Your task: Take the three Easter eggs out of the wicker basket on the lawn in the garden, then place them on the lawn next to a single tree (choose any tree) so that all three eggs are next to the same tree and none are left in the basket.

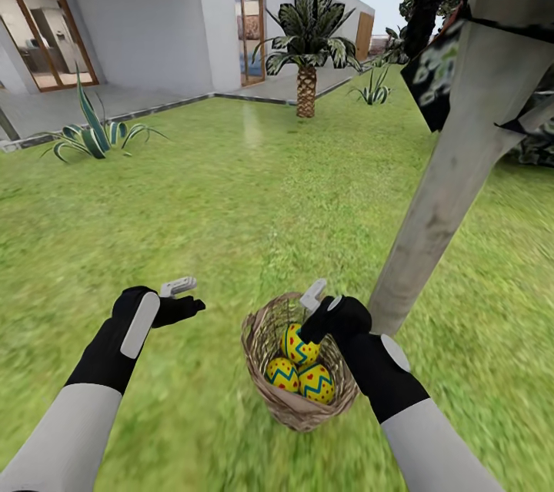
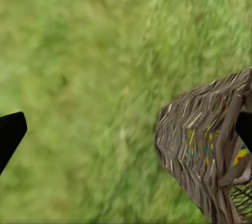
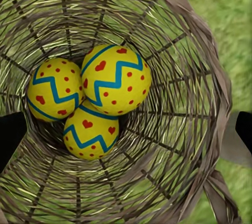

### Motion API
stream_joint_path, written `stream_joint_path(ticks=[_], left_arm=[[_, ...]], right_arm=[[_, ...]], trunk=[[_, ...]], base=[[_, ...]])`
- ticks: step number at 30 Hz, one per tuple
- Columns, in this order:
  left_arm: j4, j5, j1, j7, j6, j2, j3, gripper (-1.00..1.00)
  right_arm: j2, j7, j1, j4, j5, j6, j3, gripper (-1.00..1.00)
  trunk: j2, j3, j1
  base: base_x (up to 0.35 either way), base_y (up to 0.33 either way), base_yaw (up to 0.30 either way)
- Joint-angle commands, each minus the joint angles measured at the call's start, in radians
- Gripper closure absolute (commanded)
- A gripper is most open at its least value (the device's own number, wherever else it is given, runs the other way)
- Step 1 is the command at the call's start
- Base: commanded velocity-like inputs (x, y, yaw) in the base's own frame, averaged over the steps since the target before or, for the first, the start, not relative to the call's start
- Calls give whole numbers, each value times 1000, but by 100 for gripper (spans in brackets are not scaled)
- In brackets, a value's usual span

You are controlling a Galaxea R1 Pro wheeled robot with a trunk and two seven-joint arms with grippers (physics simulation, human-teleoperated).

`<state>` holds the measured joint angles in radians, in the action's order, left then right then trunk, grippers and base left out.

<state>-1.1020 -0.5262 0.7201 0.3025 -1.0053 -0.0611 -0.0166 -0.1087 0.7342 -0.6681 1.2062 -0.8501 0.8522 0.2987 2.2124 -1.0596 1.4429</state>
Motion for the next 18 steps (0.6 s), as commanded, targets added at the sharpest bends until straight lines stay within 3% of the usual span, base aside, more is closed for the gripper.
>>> stream_joint_path(ticks=[1, 12, 18], left_arm=[[-1, -11, 0, 9, -3, 0, 0, -100], [-1, -11, 1, 9, -3, 4, 0, -100], [-3, -11, 0, 9, -3, 5, 1, -100]], right_arm=[[0, 9, -1, 1, -10, 2, 0, -100], [-2, -19, 1, 1, -11, -26, 1, -100], [-2, -38, 1, -2, -18, -81, 6, -100]], trunk=[[8, -4, 4], [85, -39, 46], [127, -57, 69]], base=[[0, 0, 0], [0, 0, 0], [0, 0, 0]])
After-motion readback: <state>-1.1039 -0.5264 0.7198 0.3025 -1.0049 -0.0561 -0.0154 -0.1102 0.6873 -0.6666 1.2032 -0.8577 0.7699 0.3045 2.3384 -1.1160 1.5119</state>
